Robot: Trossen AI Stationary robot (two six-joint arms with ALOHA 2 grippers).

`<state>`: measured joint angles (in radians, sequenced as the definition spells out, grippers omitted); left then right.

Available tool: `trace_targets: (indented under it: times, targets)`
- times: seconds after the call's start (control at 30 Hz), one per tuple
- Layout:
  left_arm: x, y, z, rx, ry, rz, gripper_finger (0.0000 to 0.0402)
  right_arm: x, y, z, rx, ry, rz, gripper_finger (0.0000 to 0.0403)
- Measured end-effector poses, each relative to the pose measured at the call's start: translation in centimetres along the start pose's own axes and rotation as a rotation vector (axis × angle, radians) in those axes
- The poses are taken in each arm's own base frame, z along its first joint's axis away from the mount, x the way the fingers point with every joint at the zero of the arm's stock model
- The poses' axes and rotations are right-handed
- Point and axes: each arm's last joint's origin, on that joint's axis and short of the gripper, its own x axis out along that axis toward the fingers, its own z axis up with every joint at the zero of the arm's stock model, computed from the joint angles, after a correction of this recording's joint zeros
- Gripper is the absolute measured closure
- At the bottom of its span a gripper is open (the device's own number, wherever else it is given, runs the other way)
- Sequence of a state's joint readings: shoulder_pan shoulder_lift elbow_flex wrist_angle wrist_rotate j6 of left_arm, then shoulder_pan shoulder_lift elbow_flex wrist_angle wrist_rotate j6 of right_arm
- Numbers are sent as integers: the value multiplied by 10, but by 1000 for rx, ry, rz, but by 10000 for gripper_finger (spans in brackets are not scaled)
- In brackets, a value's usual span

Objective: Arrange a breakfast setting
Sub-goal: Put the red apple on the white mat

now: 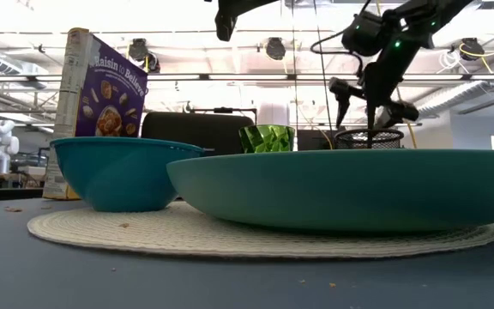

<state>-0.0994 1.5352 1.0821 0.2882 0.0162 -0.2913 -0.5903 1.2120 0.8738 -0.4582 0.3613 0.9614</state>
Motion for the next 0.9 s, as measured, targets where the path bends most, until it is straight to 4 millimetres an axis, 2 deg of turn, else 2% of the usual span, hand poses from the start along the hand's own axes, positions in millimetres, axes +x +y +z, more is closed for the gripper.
trace_targets:
  times: [0.27,0.9]
  targets:
    - [0,0,0,0,0,-1,240,24,0,-12,7,86,-81,53]
    - [0,0,0,-5,2,-1,240,67,-6,-32,-13,177,-243,53]
